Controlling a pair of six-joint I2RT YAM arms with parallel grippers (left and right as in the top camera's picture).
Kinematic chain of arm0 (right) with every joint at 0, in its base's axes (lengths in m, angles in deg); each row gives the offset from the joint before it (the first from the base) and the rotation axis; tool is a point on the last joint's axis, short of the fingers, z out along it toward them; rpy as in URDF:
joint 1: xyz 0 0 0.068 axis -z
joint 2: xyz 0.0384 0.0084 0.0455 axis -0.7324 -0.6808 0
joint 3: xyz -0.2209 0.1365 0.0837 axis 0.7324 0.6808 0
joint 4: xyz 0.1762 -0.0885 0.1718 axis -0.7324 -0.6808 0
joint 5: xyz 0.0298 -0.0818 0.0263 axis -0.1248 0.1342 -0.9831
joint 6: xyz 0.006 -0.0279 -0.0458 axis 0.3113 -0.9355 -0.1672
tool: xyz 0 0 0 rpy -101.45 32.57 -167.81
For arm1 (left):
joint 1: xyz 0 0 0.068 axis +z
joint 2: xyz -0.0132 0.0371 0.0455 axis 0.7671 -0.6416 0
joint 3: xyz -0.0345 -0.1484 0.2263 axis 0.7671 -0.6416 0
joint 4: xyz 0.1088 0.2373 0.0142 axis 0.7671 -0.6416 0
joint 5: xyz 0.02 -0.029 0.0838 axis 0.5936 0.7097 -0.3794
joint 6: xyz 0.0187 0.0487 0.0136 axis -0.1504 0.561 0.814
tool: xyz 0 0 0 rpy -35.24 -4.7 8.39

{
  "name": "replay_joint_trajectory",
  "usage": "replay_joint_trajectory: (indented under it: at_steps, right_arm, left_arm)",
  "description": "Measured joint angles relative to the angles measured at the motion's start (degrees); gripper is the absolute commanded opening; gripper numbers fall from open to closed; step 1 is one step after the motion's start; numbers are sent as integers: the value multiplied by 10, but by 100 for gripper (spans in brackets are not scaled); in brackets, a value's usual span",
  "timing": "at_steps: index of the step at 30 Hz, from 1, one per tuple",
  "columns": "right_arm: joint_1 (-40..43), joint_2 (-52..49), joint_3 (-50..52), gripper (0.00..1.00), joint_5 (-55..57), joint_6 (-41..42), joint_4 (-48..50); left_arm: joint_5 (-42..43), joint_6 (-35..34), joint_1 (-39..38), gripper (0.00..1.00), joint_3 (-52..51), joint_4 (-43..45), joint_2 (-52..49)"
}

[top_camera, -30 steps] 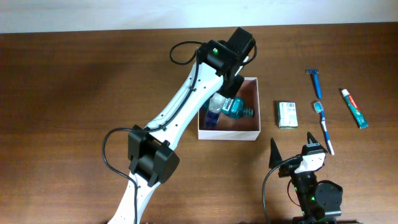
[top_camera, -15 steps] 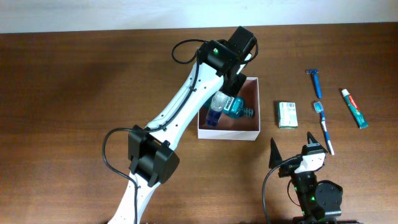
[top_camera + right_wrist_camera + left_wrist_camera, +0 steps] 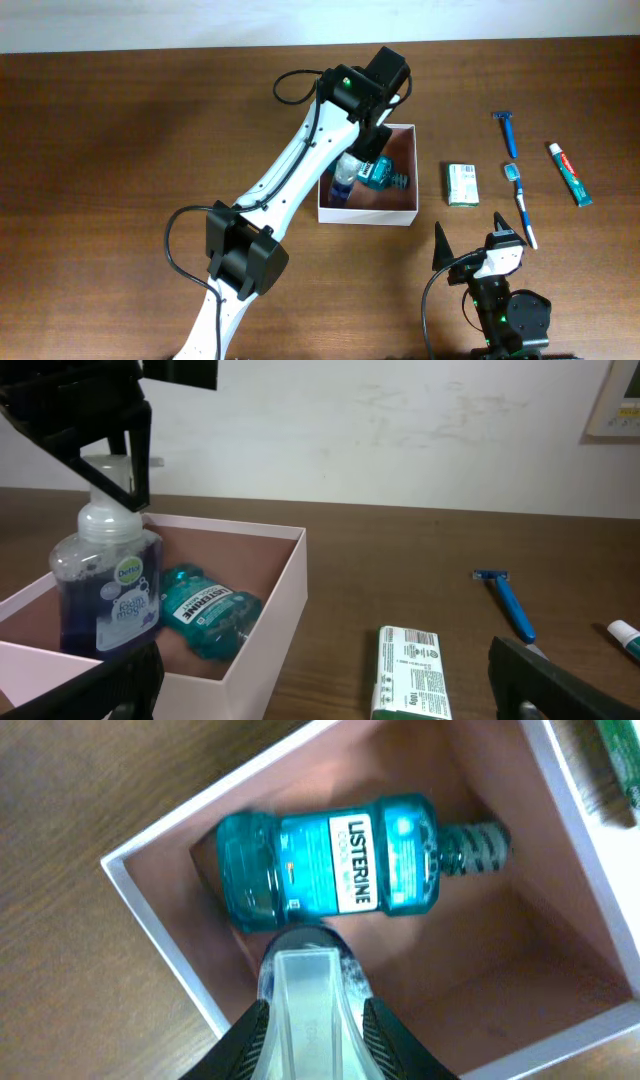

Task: Pack container
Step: 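Lower the soap pump bottle beside the Listerine and open the gripper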

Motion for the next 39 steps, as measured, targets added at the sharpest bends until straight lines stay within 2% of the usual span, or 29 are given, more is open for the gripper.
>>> replay_joint_trajectory:
  at_steps: [13,16,18,27,31,33,35,36,37,39]
  right_arm:
    - [0,0,0,99,0,0,0]
    - [0,0,0,99,0,0,0]
    - [0,0,0,99,0,0,0]
    - [0,0,0,99,0,0,0]
    - [0,0,0,99,0,0,0]
    - [0,0,0,99,0,0,0]
    - [0,0,0,99,0,0,0]
    - [0,0,0,99,0,0,0]
    - [0,0,0,99,0,0,0]
    - [0,0,0,99,0,0,0]
  left_arm:
    - [0,0,0,32,0,-34,0]
    - [-1,2,0,50,0,-40,0]
    - [-1,3,0,46,0,-42,0]
    - [-2,4,0,47,0,-38,0]
    - [-21,6,0,55,2,-26,0]
    - [-37,8,0,64,18,-22,0]
    - [-53,8,0,65,47,-19,-1]
    - [-62,8,0,69,66,-19,-1]
    - [-73,10,0,76,87,-17,-1]
    - [-98,8,1,99,152,-17,-1]
